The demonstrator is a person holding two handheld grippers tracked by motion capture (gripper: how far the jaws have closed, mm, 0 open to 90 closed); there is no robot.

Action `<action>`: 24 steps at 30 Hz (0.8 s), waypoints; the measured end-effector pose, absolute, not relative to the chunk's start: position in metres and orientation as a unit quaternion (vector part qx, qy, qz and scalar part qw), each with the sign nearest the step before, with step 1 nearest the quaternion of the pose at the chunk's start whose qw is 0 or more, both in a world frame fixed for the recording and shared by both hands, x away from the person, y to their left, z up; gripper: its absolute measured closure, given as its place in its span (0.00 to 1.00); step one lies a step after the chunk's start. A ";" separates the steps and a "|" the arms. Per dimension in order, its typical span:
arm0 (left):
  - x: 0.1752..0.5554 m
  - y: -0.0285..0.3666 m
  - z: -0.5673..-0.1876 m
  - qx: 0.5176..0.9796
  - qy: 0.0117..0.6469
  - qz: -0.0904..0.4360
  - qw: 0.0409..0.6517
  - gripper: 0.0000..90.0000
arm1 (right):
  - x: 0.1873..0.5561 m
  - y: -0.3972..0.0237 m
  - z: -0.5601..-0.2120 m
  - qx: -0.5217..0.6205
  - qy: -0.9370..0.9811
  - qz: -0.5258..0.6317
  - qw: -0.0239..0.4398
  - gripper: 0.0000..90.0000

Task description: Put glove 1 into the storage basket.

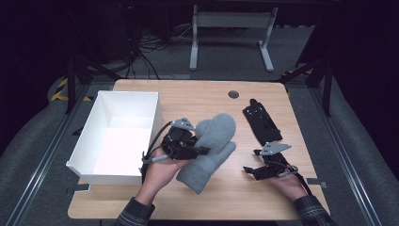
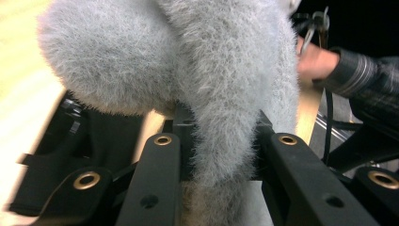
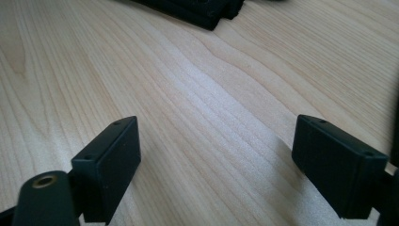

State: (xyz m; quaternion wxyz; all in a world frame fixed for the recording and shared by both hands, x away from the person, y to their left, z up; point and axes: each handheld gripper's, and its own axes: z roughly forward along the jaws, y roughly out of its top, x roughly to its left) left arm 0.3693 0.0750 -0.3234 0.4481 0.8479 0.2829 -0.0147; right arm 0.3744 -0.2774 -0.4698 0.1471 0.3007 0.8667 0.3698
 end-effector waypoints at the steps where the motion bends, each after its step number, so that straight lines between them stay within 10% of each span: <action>1: 0.371 0.080 -0.314 0.846 0.285 -0.008 0.451 0.83 | 0.374 -0.277 -0.470 0.301 0.867 0.370 0.147 0.18; 24: 0.392 0.168 -0.222 0.815 0.335 0.059 0.468 0.83 | 0.375 -0.277 -0.470 0.304 0.865 0.370 0.148 0.17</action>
